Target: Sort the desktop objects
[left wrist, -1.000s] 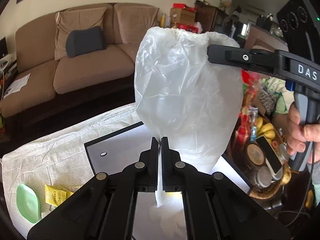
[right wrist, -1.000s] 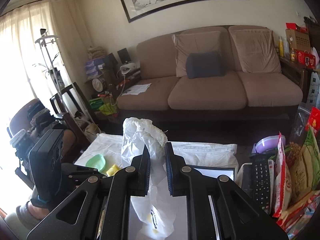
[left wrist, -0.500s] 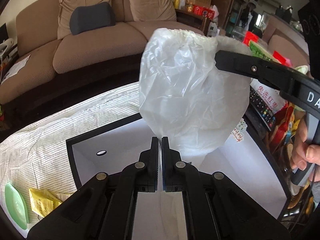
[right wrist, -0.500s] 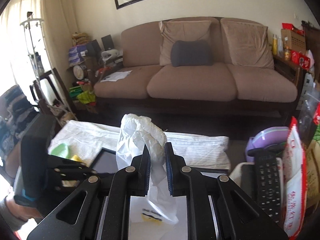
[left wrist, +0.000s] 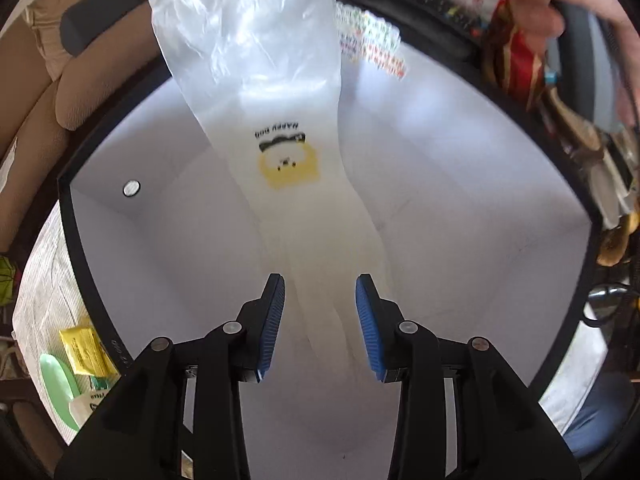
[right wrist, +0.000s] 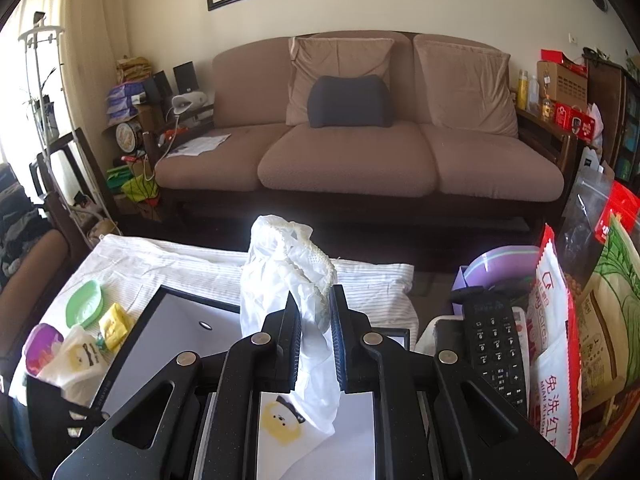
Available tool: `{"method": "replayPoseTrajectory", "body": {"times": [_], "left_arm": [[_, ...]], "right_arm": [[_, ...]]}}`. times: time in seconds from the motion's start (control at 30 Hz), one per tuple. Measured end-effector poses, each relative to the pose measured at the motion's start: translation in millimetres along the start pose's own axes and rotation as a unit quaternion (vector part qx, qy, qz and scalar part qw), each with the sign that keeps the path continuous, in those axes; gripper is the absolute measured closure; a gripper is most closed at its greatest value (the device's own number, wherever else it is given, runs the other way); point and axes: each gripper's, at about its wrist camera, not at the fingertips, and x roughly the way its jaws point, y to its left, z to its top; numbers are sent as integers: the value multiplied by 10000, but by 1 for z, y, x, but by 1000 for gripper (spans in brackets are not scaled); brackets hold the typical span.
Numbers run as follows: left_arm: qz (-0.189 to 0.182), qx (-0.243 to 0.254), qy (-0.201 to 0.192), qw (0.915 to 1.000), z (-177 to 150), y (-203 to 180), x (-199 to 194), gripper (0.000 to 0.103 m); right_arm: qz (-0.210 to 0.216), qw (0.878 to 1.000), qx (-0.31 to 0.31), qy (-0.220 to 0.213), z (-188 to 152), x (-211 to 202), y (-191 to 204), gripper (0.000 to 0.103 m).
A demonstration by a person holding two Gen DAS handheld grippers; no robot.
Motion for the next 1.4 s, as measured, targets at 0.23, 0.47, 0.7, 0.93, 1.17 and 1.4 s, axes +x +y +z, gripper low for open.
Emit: {"method": "replayPoseTrajectory", "body": {"times": [0.23,0.47,0.7,0.93,1.17,1.4], "left_arm": [[33,-436,852,9954,-4,7,42,69],[94,-324,1279,9912,-3,-7,58,69],[178,-32,1385,9902,1,-27,61,96],[-1,-71,1299,9915,-15,-22,15,98],[-46,-296,1526,9878,-50,-20,-9,89],[122,-406,1125,9927,-26,-35,-23,48]], "right_arm": [[9,9999,73,120,-6,9,-7,90],[56,9998,116,157,-13,12,-10,90],[-37,9998,102,183,-17,16,-15,90],[-148,9995,-132,245,-23,14,-15,90],[-513,9939,-390,895,-38,39,-11,90],[-1477,9762,-987,1241,-42,63,3,81]]}}
